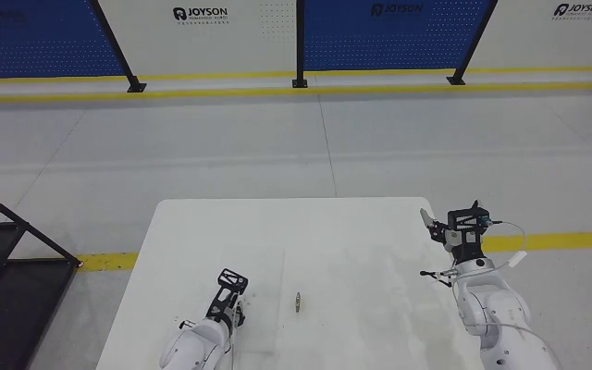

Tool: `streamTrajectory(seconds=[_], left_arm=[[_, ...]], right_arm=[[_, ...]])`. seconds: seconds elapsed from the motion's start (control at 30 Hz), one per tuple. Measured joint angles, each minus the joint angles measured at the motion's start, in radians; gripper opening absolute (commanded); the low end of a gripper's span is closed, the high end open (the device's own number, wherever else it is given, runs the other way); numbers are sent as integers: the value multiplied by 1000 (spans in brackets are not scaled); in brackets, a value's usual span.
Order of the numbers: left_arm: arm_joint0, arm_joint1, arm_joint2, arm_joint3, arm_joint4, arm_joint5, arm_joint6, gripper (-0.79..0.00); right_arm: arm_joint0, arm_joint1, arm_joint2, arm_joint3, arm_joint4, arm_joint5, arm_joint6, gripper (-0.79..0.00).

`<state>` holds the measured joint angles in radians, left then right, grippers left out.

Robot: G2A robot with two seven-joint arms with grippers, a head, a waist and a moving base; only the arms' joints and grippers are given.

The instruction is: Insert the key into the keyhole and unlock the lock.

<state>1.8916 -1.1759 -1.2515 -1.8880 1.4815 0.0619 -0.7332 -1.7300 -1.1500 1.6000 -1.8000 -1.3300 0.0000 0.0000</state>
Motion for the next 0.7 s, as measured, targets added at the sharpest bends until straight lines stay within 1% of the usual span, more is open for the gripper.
streamTrajectory(seconds=[0.23,0.3,0.43,0.6,0.7], left_arm=[[43,5,-28,-31,-20,-18,0,-637],[55,6,-29,-32,-20,-22,1,-653],[66,6,-28,-34,-26,-27,3,-659],[69,6,-27,-32,-22,-24,6,-696],[64,5,-27,-27,-24,-21,4,-733]], right_arm=[[0,0,0,0,0,0,0,0],[0,0,0,0,0,0,0,0],[0,0,0,0,0,0,0,0],[0,0,0,0,0,0,0,0],[0,0,0,0,0,0,0,0]])
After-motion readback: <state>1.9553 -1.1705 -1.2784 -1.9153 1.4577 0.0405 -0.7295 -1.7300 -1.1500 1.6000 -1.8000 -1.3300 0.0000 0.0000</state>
